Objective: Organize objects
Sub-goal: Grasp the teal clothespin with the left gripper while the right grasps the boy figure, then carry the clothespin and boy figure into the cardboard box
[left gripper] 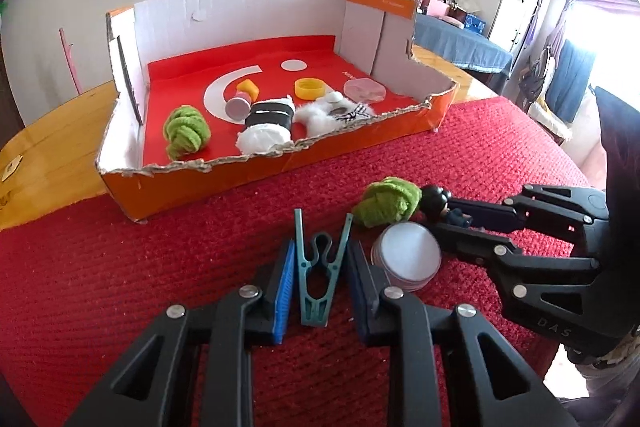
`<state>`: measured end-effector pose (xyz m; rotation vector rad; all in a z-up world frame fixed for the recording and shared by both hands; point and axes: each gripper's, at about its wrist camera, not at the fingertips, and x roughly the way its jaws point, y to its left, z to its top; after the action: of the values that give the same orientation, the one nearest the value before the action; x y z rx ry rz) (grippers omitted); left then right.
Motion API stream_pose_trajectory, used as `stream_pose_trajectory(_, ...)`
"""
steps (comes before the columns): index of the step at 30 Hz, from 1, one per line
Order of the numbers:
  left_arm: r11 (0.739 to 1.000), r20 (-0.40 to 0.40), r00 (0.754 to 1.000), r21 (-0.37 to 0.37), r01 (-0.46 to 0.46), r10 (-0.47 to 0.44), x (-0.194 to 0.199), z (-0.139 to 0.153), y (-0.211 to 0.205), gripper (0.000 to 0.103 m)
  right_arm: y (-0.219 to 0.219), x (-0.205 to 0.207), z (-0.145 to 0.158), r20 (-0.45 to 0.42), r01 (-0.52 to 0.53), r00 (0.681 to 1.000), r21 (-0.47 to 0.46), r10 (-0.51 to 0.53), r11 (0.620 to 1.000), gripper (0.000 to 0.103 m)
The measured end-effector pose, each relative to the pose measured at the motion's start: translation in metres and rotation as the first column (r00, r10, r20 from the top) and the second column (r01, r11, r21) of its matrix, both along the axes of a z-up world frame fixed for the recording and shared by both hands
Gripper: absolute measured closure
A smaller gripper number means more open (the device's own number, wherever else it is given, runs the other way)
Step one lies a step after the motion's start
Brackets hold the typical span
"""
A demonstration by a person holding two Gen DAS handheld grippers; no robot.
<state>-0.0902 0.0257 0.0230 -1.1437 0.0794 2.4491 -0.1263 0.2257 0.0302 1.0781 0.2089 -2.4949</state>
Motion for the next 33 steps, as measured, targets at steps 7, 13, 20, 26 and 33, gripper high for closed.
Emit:
stream_pose_trajectory(7, 0.999, -0.022, 1.000, 0.051, -0.001, 0.002, 0.010, 0.015, -0.006, 0.077, 0.005, 0.009, 0.018, -0.025, -0.002, 1.000, -0.066, 0.001, 0.998, 0.084)
stream_pose_trajectory(13, 0.997, -0.059, 0.998, 0.076, 0.006, -0.001, 0.019, 0.033, -0.010, 0.077, 0.006, 0.012, 0.035, -0.056, -0.009, 0.998, -0.083, 0.004, 0.996, 0.083)
stream_pose_trajectory(20, 0.997, -0.075, 0.997, 0.083, 0.006, 0.000, 0.022, 0.041, -0.013, 0.077, 0.007, 0.011, 0.038, -0.048, -0.010, 0.999, -0.094, 0.005, 0.996, 0.083)
stream_pose_trajectory(26, 0.996, -0.087, 0.996, 0.087, 0.003, 0.005, 0.021, 0.047, -0.014, 0.077, 0.009, 0.010, 0.038, -0.041, -0.012, 0.999, -0.101, 0.008, 0.995, 0.083)
stream_pose_trajectory(33, 0.996, -0.107, 0.994, 0.089, 0.000, 0.009, 0.018, 0.059, -0.016, 0.077, 0.011, 0.005, 0.051, -0.059, -0.017, 0.998, -0.116, 0.010, 0.993, 0.083)
